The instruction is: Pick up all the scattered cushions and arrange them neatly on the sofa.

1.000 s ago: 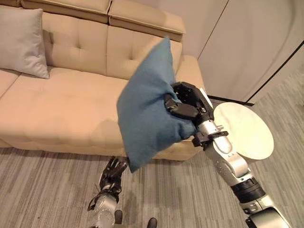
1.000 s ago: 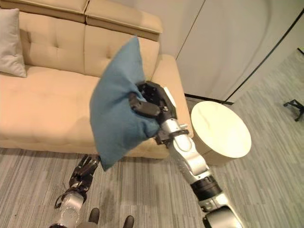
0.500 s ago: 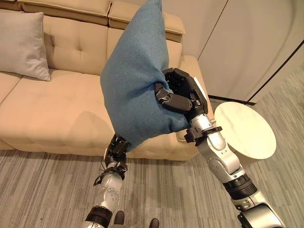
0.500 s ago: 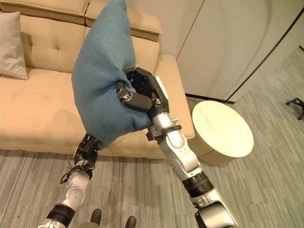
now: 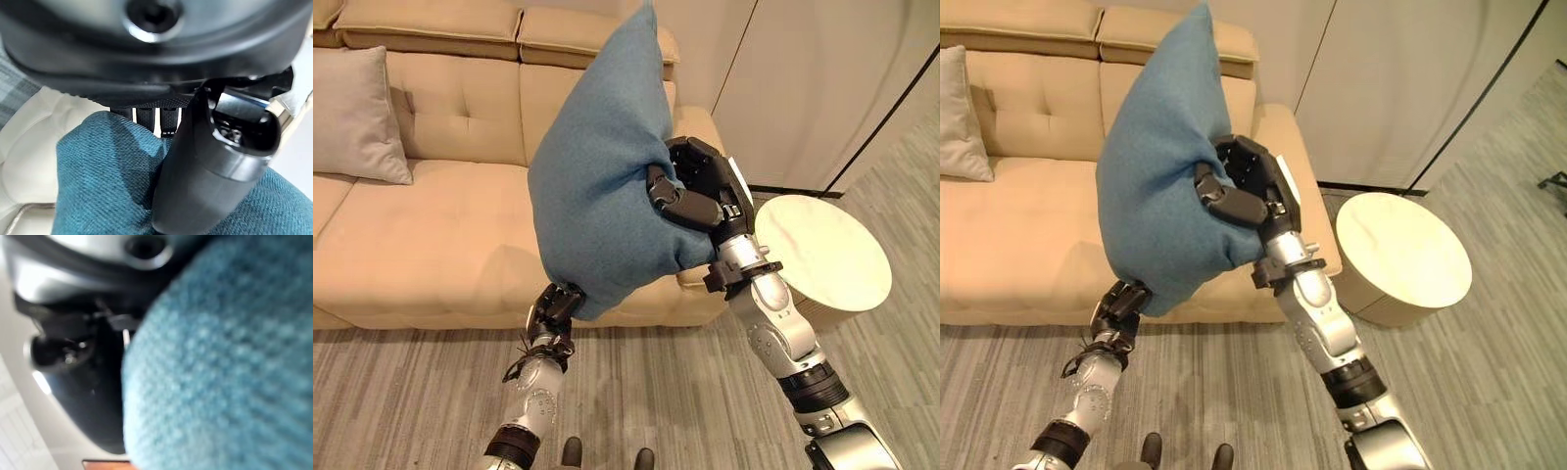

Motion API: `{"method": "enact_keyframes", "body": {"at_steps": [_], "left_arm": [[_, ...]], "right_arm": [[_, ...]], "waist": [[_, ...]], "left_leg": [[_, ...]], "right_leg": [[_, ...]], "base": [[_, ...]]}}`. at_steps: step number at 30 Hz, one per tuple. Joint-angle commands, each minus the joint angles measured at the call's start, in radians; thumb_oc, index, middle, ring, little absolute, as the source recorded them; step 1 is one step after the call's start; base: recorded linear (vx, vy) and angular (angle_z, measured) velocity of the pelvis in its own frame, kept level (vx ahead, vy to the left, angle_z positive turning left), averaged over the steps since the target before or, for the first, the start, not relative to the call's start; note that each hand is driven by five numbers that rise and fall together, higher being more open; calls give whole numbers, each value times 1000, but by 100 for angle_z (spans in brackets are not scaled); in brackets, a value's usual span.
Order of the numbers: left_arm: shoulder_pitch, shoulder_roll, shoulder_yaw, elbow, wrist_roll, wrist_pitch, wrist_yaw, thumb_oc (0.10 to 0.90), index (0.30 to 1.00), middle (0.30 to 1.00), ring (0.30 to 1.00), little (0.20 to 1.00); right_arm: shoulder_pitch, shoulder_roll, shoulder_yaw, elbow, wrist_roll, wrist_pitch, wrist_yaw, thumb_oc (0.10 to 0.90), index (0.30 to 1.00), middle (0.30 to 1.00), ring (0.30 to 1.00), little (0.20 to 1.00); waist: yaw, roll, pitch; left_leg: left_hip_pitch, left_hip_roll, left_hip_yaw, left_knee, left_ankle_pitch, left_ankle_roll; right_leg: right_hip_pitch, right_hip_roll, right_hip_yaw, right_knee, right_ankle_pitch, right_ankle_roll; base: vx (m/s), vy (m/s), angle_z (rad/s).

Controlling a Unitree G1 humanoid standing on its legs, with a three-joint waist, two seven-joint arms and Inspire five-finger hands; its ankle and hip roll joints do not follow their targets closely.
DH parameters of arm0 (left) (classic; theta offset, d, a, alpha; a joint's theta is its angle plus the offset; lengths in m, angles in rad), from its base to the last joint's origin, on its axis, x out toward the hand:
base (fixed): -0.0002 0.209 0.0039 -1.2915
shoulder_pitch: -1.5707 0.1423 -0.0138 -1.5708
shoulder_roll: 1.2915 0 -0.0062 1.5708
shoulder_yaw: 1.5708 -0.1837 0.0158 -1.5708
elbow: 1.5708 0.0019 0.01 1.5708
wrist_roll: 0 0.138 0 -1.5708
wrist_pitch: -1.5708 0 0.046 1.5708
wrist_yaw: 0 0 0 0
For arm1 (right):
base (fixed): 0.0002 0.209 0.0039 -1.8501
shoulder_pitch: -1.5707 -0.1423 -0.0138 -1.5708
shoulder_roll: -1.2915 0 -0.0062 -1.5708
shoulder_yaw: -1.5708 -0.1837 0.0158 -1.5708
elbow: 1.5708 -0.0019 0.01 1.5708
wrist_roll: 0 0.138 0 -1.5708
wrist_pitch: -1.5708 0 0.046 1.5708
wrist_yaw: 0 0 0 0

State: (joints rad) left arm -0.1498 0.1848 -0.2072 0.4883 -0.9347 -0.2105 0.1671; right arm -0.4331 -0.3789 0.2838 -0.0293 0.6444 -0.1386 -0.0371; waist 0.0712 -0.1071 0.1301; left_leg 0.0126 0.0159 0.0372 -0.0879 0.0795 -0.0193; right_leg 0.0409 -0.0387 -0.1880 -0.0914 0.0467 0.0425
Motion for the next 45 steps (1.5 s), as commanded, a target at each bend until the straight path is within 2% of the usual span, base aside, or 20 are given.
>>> {"method": "enact_keyframes", "body": {"at_steps": [1,8,13,15,16,17,19,20,22,24,27,29,30,32,35,36,37,40,42,45], "left_arm": [[-114,-37,-92,-103,81,-50,-174,400,300,300,300,300],[-21,-34,-98,-107,91,-18,-228,400,300,300,300,300],[4,-40,-99,-101,72,-8,-240,400,300,300,300,300],[8,-46,-97,-95,65,-3,-247,400,300,300,300,300],[7,-46,-97,-95,65,-3,-247,400,300,300,300,300],[7,-50,-94,-92,63,-1,-246,400,300,300,300,300],[17,-56,-82,-80,69,10,-248,400,300,300,300,300],[59,-47,-64,-81,85,30,-255,400,300,300,300,300],[68,-42,-59,-87,88,32,-251,400,300,300,300,300],[77,-26,-49,-102,100,29,-243,400,300,300,300,300],[89,-2,-30,-122,115,28,-239,400,300,300,300,300],[89,6,-24,-124,119,21,-238,400,300,300,300,300],[88,4,-23,-126,114,17,-236,400,300,300,300,300],[90,2,-23,-125,115,12,-232,400,300,300,300,300],[88,-1,-20,-118,121,12,-223,400,300,300,300,300],[88,-2,-20,-118,121,12,-223,400,300,300,300,300],[84,-3,-22,-109,124,13,-230,400,300,300,300,300],[93,-19,-31,-100,117,14,-245,400,300,300,300,300],[103,-29,-42,-101,114,20,-253,400,300,300,300,300],[91,-34,-58,-91,131,26,-253,400,300,300,300,300]], "right_arm": [[-16,50,-41,-91,-26,-144,73,400,300,300,300,300],[114,21,-70,-39,-129,-122,83,400,300,300,300,300],[169,-1,-87,-2,-190,-119,74,400,300,300,300,300],[190,-25,-98,19,-240,-120,62,400,300,300,300,300],[190,-25,-99,20,-240,-120,62,400,300,300,300,300],[196,-27,-103,24,-251,-117,57,400,300,300,300,300],[216,-18,-108,40,-260,-101,57,400,300,300,300,300],[248,7,-112,64,-292,-82,64,400,300,300,300,300],[247,15,-111,73,-302,-80,61,400,300,300,300,300],[243,42,-109,86,-301,-79,59,400,300,300,300,300],[236,74,-102,88,-305,-78,60,400,300,300,300,300],[236,86,-97,88,-306,-82,63,400,300,300,300,300],[232,87,-94,87,-307,-82,64,400,300,300,300,300],[221,85,-89,95,-302,-81,67,400,300,300,300,300],[207,72,-74,102,-296,-83,65,400,300,300,300,300],[207,71,-74,103,-296,-83,65,400,300,300,300,300],[213,69,-74,102,-294,-81,65,400,300,300,300,300],[245,59,-98,102,-295,-83,64,400,300,300,300,300],[271,49,-112,97,-292,-86,65,400,300,300,300,300],[281,30,-122,94,-281,-89,59,400,300,300,300,300]], "waist": [[0,7,-197],[-5,31,-156],[-5,45,-95],[-14,51,-65],[-17,51,-68],[-24,50,-61],[-45,44,-71],[-40,29,-93],[-34,21,-93],[-19,14,-82],[-6,10,-57],[-8,15,-46],[-16,17,-41],[-30,18,-38],[-35,10,-39],[-36,11,-39],[-44,8,-38],[-58,-7,-66],[-72,-15,-76],[-78,-24,-65]], "left_leg": [[18,8,-32,1,-92,-45],[-35,14,-78,33,-72,-57],[-138,-7,-126,165,-80,-82],[-194,-3,-80,236,-83,-100],[-199,-5,-83,235,-79,-99],[-213,14,-34,247,-79,-95],[-218,64,107,245,-86,-61],[-179,38,106,193,-106,-33],[-167,29,105,186,-116,-22],[-145,16,104,179,-136,2],[-115,4,98,182,-158,31],[-93,5,85,177,-163,42],[-71,4,74,167,-167,42],[-44,-9,52,151,-172,43],[-2,-33,26,133,-196,39],[-1,-32,25,134,-197,39],[16,-42,2,149,-216,33],[31,-48,-2,181,-250,1],[9,-29,12,262,-251,-29],[-89,5,30,461,-224,-57]], "right_leg": [[-40,-88,-51,100,-23,95],[-50,-72,-49,109,-59,70],[-50,-79,-94,125,-82,50],[-40,-94,-142,137,-96,39],[-44,-95,-144,136,-94,40],[-38,-100,-157,135,-95,41],[-28,-110,-187,123,-87,47],[-14,-125,-194,134,-90,64],[-21,-137,-186,166,-91,69],[-56,-168,-169,261,-90,83],[-109,-204,-135,422,-33,111],[-164,-179,-96,495,-20,112],[-188,-145,-63,503,-41,104],[-220,-81,-20,450,-72,92],[-269,-65,-48,311,-24,84],[-267,-64,-50,310,-25,84],[-257,-69,-58,286,-17,87],[-183,-50,-59,210,-23,68],[-136,-39,-67,173,-29,57],[-100,-36,-65,159,-41,30]], "base": [[-54,-75,7],[-54,-102,23],[-73,-70,43],[-75,7,84],[-38,27,74],[-17,28,75],[132,197,84],[288,366,85],[163,229,38],[71,185,-10],[99,166,0],[138,117,6],[166,83,22],[190,47,29],[217,-2,26],[279,-36,22],[222,-61,27],[269,-93,63],[205,-117,55],[103,-72,17]]}}
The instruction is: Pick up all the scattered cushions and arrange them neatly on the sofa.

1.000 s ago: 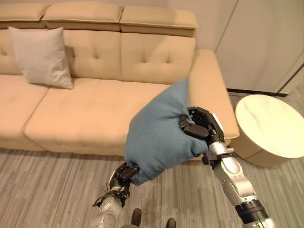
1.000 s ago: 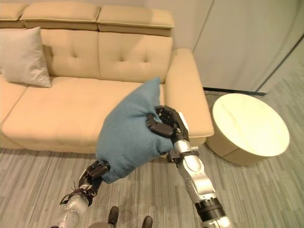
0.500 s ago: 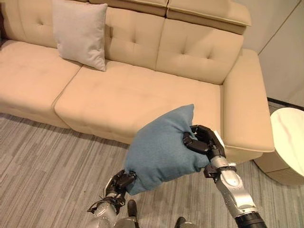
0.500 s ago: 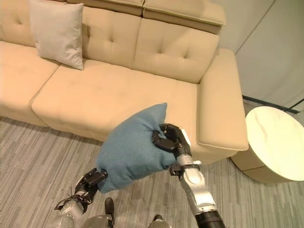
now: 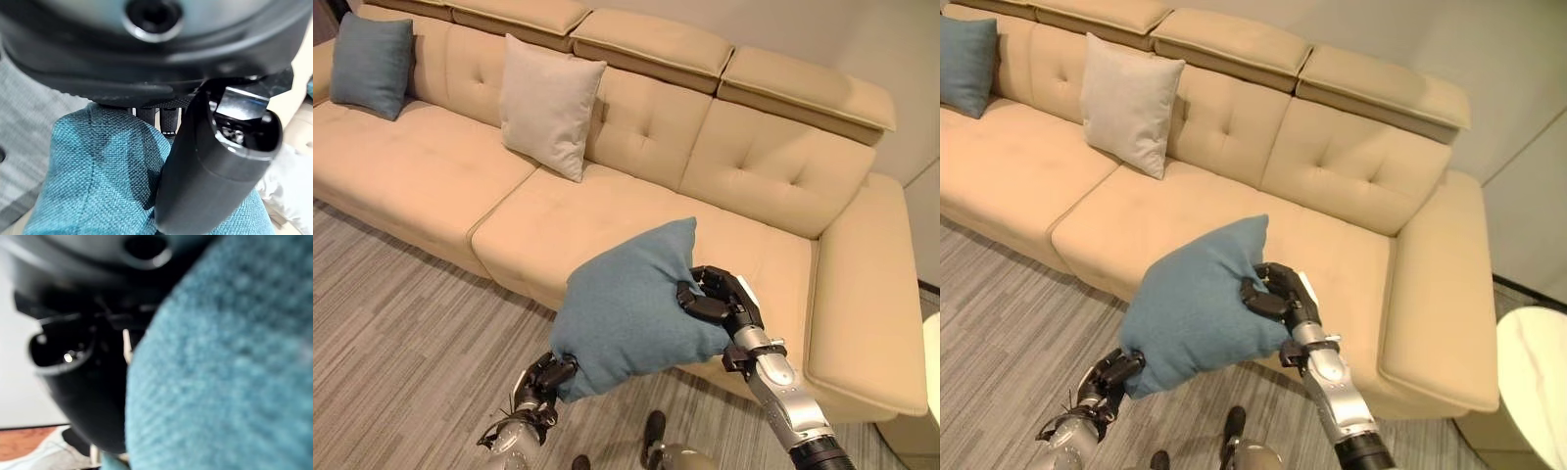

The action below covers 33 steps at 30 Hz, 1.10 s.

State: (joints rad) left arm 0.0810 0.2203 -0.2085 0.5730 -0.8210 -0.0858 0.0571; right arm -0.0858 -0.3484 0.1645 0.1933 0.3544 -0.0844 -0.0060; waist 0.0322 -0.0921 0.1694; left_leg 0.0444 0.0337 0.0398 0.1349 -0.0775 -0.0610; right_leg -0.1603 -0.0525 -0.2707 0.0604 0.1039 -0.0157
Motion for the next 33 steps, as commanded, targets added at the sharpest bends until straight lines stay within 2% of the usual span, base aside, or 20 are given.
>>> {"method": "enact_keyframes", "body": {"at_steps": [1,3,5,9,13,17,20,23,27,28,29,30,32,33], "left_arm": [[-143,-72,-54,-177,15,-98,-144,400,300,300,300,300],[-144,-76,-55,-183,12,-94,-141,400,300,300,300,300],[-143,-73,-58,-184,21,-89,-141,400,300,300,300,300],[-152,-62,-64,-185,36,-93,-126,400,300,300,300,300],[-142,-54,-55,-192,32,-93,-130,400,300,300,300,300],[-118,-33,-38,-208,36,-90,-135,400,300,300,300,300],[-105,-15,-30,-221,39,-91,-132,400,300,300,300,300],[-98,-6,-15,-231,41,-95,-131,400,300,300,300,300],[-94,-14,-6,-231,25,-94,-129,400,300,300,300,300],[-98,-16,-8,-232,24,-94,-135,400,300,300,300,300],[-99,-22,-15,-226,26,-92,-145,400,300,300,300,300],[-99,-22,-15,-226,26,-92,-145,400,300,300,300,300],[-110,-31,-21,-222,24,-101,-148,400,300,300,300,300],[-126,-31,-40,-231,29,-103,-154,400,300,300,300,300]], "right_arm": [[-62,-4,-3,-128,11,-140,30,400,300,300,300,300],[-55,-5,-8,-127,15,-136,29,400,300,300,300,300],[-53,-4,-16,-126,14,-139,25,400,300,300,300,300],[-60,4,-16,-110,13,-143,7,400,300,300,300,300],[-63,22,-11,-114,8,-145,15,400,300,300,300,300],[-70,43,8,-119,-1,-137,28,400,300,300,300,300],[-86,52,24,-119,-12,-131,37,400,300,300,300,300],[-92,69,34,-123,-13,-130,48,400,300,300,300,300],[-113,65,49,-117,-25,-123,48,400,300,300,300,300],[-119,63,55,-117,-12,-122,50,400,300,300,300,300],[-110,55,50,-118,-15,-126,50,400,300,300,300,300],[-110,55,49,-118,-15,-126,50,400,300,300,300,300],[-91,47,32,-118,-14,-132,46,400,300,300,300,300],[-81,32,19,-124,-4,-140,36,400,300,300,300,300]], "waist": [[-38,-40,-103],[-31,-47,-95],[-25,-55,-96],[3,-49,-87],[11,-41,-95],[24,-27,-101],[26,-16,-89],[34,-1,-83],[28,0,-84],[25,-6,-85],[23,-11,-90],[21,-13,-92],[17,-26,-95],[7,-42,-94]], "left_leg": [[-141,-3,33,272,-63,-16],[-194,4,39,285,-78,-4],[-225,9,38,234,-88,7],[-290,-1,4,109,21,-1],[-224,-21,-18,25,25,9],[-167,-34,7,-3,6,50],[-138,-35,24,0,-12,81],[-107,-29,48,-5,-37,98],[-61,-36,69,-24,-62,101],[-45,-43,73,-18,-82,95],[-32,-46,68,-7,-96,83],[-36,-48,68,-9,-92,84],[-61,-34,72,60,-103,46],[-123,-4,82,174,-85,10]], "right_leg": [[110,-22,19,5,-108,81],[120,-26,25,3,-121,76],[131,-25,38,-5,-128,82],[166,6,69,-4,-154,78],[162,2,95,52,-161,94],[123,-25,124,162,-155,126],[68,-40,138,289,-111,157],[25,-87,73,351,-86,177],[-16,-98,13,226,-87,156],[-8,-98,-10,117,-75,150],[27,-78,15,62,-78,145],[25,-80,15,60,-76,145],[67,-60,17,22,-81,129],[99,-58,-5,-10,-85,109]], "base": [[67,-22,-1],[67,-3,-24],[117,23,-19],[148,74,-18],[170,133,-37],[140,169,-50],[93,138,-33],[69,86,-25],[137,-3,-44],[247,-111,-28],[199,-96,-13],[136,-101,-7],[102,-154,18],[88,-164,25]]}}
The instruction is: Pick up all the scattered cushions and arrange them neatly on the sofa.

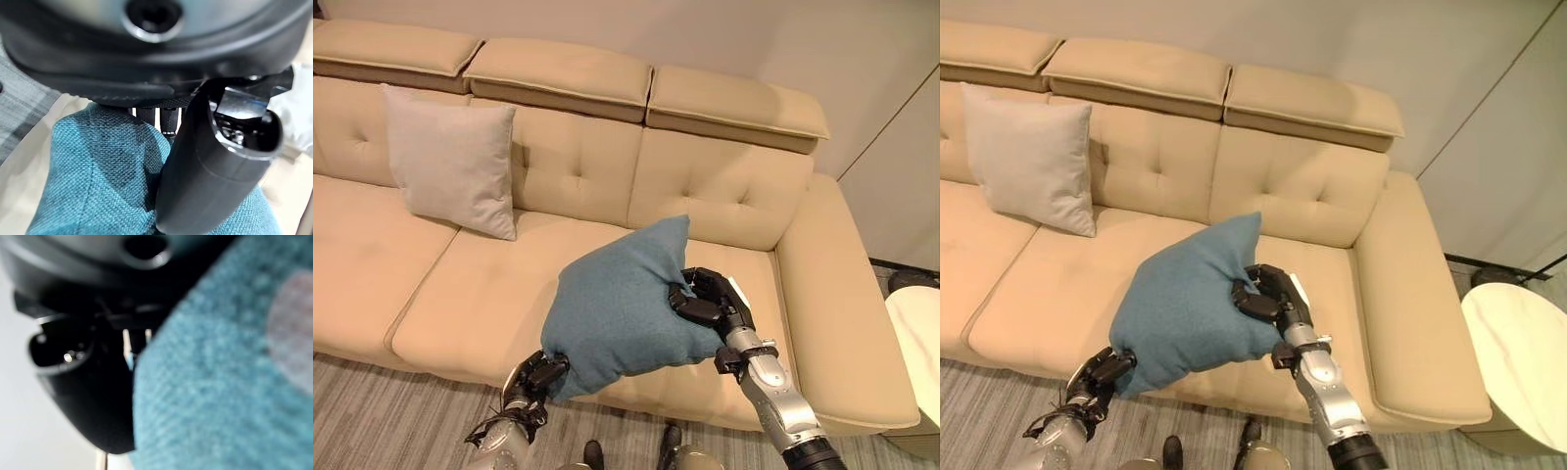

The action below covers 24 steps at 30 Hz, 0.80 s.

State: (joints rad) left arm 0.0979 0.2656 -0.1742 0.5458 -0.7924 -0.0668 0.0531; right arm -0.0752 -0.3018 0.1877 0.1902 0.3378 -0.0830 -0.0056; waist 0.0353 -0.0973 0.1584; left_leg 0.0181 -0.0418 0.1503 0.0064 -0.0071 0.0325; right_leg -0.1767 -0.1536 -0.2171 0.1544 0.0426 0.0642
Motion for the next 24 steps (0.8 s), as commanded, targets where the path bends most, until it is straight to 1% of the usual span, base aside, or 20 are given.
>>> {"method": "enact_keyframes", "body": {"at_steps": [1,2,3,4,5,7,8,9,10,11,12,13,16,18,24], "left_arm": [[-143,-77,-74,-204,0,-122,-150,400,300,300,300,300],[-157,-80,-84,-205,11,-119,-153,400,300,300,300,300],[-158,-80,-84,-205,11,-119,-153,400,300,300,300,300],[-162,-83,-81,-206,13,-121,-149,400,300,300,300,300],[-165,-80,-77,-211,15,-123,-146,400,300,300,300,300],[-162,-81,-76,-218,14,-121,-145,400,300,300,300,300],[-162,-82,-77,-217,17,-121,-145,400,300,300,300,300],[-162,-82,-77,-217,17,-121,-145,400,300,300,300,300],[-163,-80,-76,-218,27,-124,-136,400,300,300,300,300],[-161,-81,-75,-223,16,-130,-140,400,300,300,300,300],[-160,-80,-76,-222,15,-130,-141,400,300,300,300,300],[-156,-81,-78,-220,12,-130,-145,400,300,300,300,300],[-150,-72,-80,-221,24,-126,-143,400,300,300,300,300],[-146,-62,-79,-224,28,-124,-142,400,300,300,300,300],[-144,-45,-63,-240,40,-127,-130,400,300,300,300,300]], "right_arm": [[-91,-15,-4,-121,12,-141,36,400,300,300,300,300],[-94,-33,-12,-120,22,-146,27,400,300,300,300,300],[-95,-33,-13,-119,22,-146,27,400,300,300,300,300],[-96,-35,-7,-117,26,-146,27,400,300,300,300,300],[-95,-38,-6,-115,27,-142,28,400,300,300,300,300],[-99,-41,-7,-113,25,-141,28,400,300,300,300,300],[-102,-43,-8,-107,23,-142,27,400,300,300,300,300],[-102,-43,-8,-107,23,-142,27,400,300,300,300,300],[-101,-46,-6,-103,18,-145,23,400,300,300,300,300],[-104,-48,-3,-102,21,-144,27,400,300,300,300,300],[-104,-46,-4,-100,20,-144,29,400,300,300,300,300],[-99,-44,-7,-100,17,-144,32,400,300,300,300,300],[-93,-43,-11,-105,12,-144,30,400,300,300,300,300],[-98,-37,-15,-110,16,-140,29,400,300,300,300,300],[-94,-22,-27,-113,14,-140,15,400,300,300,300,300]], "waist": [[1,-36,-85],[6,-30,-67],[3,-33,-70],[10,-28,-64],[16,-28,-61],[20,-35,-61],[27,-32,-65],[27,-34,-65],[38,-26,-58],[46,-19,-61],[46,-18,-64],[44,-15,-68],[42,-11,-85],[41,-9,-95],[42,-2,-101]], "left_leg": [[-103,73,-32,311,-159,-85],[-163,105,-35,443,-123,-108],[-168,101,-37,441,-118,-107],[-179,112,-44,469,-118,-108],[-197,109,-63,477,-120,-105],[-223,105,-96,436,-129,-97],[-226,107,-127,350,-120,-98],[-222,105,-126,343,-117,-98],[-231,102,-165,309,-98,-106],[-218,90,-205,271,-96,-109],[-216,75,-237,253,-84,-113],[-207,71,-245,236,-81,-116],[-163,58,-253,187,-83,-108],[-134,53,-231,161,-84,-97],[-106,49,-198,138,-95,-78]], "right_leg": [[114,45,-62,-106,-23,29],[146,59,-71,-122,-32,7],[142,56,-73,-122,-30,7],[154,66,-68,-125,-39,0],[161,69,-62,-128,-46,-3],[169,64,-47,-133,-54,-2],[178,72,-31,-138,-63,4],[179,70,-31,-138,-63,4],[187,81,-16,-133,-71,4],[189,87,6,-125,-77,3],[189,87,9,-123,-80,5],[192,88,12,-120,-83,4],[200,83,26,-122,-84,9],[205,73,34,-120,-84,17],[202,58,51,-114,-83,30]], "base": [[79,-180,34],[20,-63,64],[48,-71,73],[41,-13,39],[64,-10,-11],[105,42,-37],[122,64,-25],[120,85,-10],[80,70,-11],[112,98,-25],[129,92,-65],[137,93,-81],[141,134,-45],[105,136,-23],[53,86,-4]]}}
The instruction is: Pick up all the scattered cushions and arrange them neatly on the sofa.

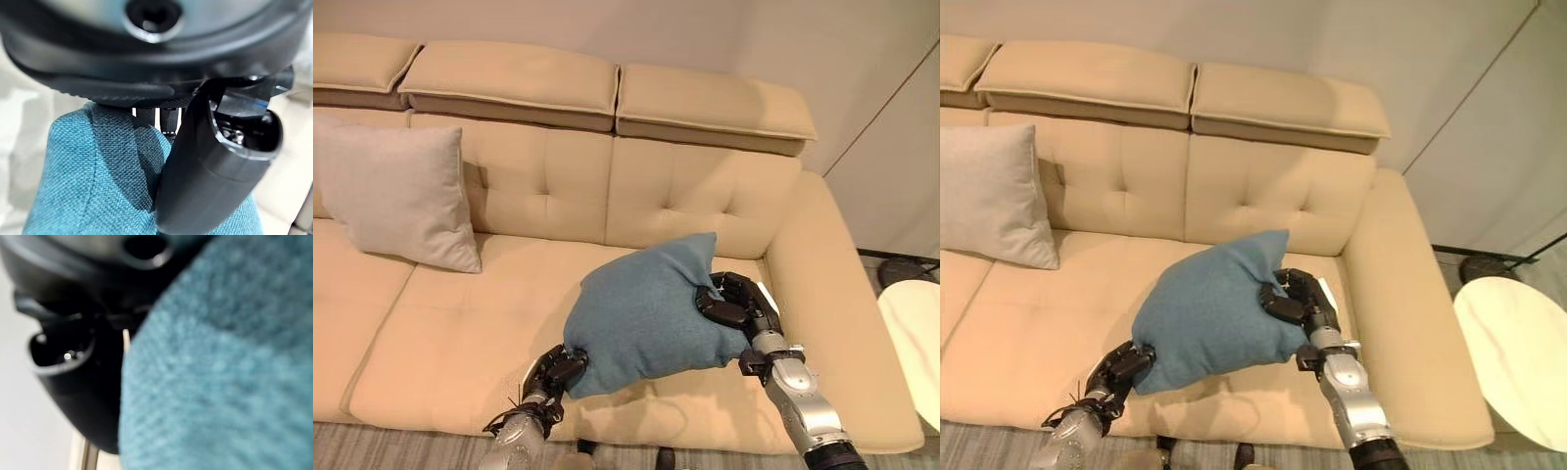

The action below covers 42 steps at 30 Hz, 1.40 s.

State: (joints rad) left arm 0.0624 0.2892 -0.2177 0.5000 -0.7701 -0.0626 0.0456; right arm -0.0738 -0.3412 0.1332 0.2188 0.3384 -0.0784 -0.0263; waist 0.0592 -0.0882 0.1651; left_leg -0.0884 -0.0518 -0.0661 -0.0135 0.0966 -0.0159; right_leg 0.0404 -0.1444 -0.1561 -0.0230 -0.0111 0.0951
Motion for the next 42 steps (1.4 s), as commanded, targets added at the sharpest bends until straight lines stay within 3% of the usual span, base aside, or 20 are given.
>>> {"method": "enact_keyframes", "body": {"at_steps": [1,5,12,18,21,25,26,29,30,31,32,33,34,35,37,42], "left_arm": [[-107,-65,-17,-199,24,-135,-119,400,300,300,300,300],[-143,-57,-6,-236,46,-158,-78,400,300,300,300,300],[-418,-19,-51,-332,140,-270,34,400,300,300,300,300],[-584,22,-56,-470,231,-350,113,400,300,300,300,300],[-660,68,-18,-628,336,-420,177,400,300,300,300,300],[-701,93,-7,-643,397,-448,222,400,300,300,300,300],[-751,120,-10,-614,450,-458,274,400,300,300,300,300],[-850,146,-38,-508,476,-448,344,400,300,300,300,300],[-966,177,-85,-366,466,-441,389,400,300,300,300,300],[-975,177,-84,-359,465,-444,389,400,300,300,300,300],[-1099,199,-136,-215,443,-423,421,400,300,300,300,300],[-1161,200,-156,-143,407,-417,419,642,662,662,662,662],[-1209,201,-172,-81,377,-414,413,800,900,900,900,900],[-1261,210,-196,-14,351,-404,411,800,900,900,900,900],[-1344,245,-244,79,303,-383,383,800,900,900,900,900],[-1305,250,-243,130,213,-365,324,800,900,900,900,900]], "right_arm": [[-92,19,24,-139,9,-144,31,400,300,300,300,300],[-97,36,10,-121,-50,-159,-32,400,300,300,300,300],[-327,65,37,-184,-160,-245,-206,400,300,300,300,300],[-436,62,27,-306,-243,-292,-288,400,300,300,300,300],[-499,53,-25,-476,-361,-351,-379,400,300,300,300,300],[-520,45,-50,-516,-454,-370,-451,400,300,300,300,300],[-555,-2,-56,-494,-562,-351,-530,400,300,300,300,300],[-652,-66,-22,-356,-614,-295,-610,400,300,300,300,300],[-785,-129,36,-182,-621,-243,-664,400,300,300,300,300],[-797,-131,39,-171,-620,-247,-669,400,300,300,300,300],[-928,-181,97,16,-575,-204,-704,400,300,300,300,300],[-1005,-199,128,102,-545,-183,-710,400,300,300,300,300],[-1057,-212,161,172,-514,-165,-701,505,458,458,458,458],[-1115,-221,199,243,-477,-156,-687,800,900,900,900,900],[-1205,-247,266,374,-383,-132,-636,800,900,900,900,900],[-1231,-268,333,448,-324,-114,-561,800,900,900,900,900]], "waist": [[19,-10,-108],[10,5,-84],[-20,41,-57],[-33,54,-65],[-39,66,-56],[-39,68,-47],[-40,74,-31],[-34,89,-15],[-25,101,-4],[-25,101,-1],[-18,110,4],[-16,115,18],[-15,116,22],[-15,118,31],[-12,122,49],[-14,117,58]], "left_leg": [[2,58,23,156,-201,-27],[-27,61,41,146,-199,-18],[-163,62,44,121,-157,-12],[-207,57,32,89,-126,-15],[-243,52,28,98,-122,-20],[-283,51,26,118,-122,-23],[-316,48,28,136,-118,-29],[-359,47,26,141,-104,-33],[-380,48,22,131,-89,-38],[-383,48,23,130,-87,-38],[-403,51,18,105,-63,-43],[-420,50,15,93,-48,-48],[-426,51,12,86,-40,-50],[-433,51,11,78,-32,-52],[-445,53,6,57,-13,-57],[-445,52,4,21,8,-65]], "right_leg": [[-18,47,-7,66,-29,1],[-68,39,5,66,-18,7],[-220,40,24,53,28,9],[-283,34,15,67,31,8],[-331,27,17,93,29,4],[-370,23,19,114,30,4],[-404,18,20,132,31,5],[-450,13,16,144,34,8],[-480,12,16,150,39,13],[-484,12,17,151,40,13],[-514,11,13,148,49,16],[-534,10,10,149,52,18],[-544,10,10,148,53,18],[-556,12,10,148,56,18],[-573,15,6,143,61,21],[-588,23,6,138,63,20]], "base": [[28,74,-4],[-62,46,-9],[-129,16,-9],[-17,1,-1],[-1,7,5],[-26,-2,3],[-64,-17,4],[-75,-5,6],[-66,-3,7],[-79,-6,3],[-68,-12,-3],[-86,-12,-3],[-72,-9,1],[-59,-7,3],[-51,-17,3],[-6,-3,1]]}}
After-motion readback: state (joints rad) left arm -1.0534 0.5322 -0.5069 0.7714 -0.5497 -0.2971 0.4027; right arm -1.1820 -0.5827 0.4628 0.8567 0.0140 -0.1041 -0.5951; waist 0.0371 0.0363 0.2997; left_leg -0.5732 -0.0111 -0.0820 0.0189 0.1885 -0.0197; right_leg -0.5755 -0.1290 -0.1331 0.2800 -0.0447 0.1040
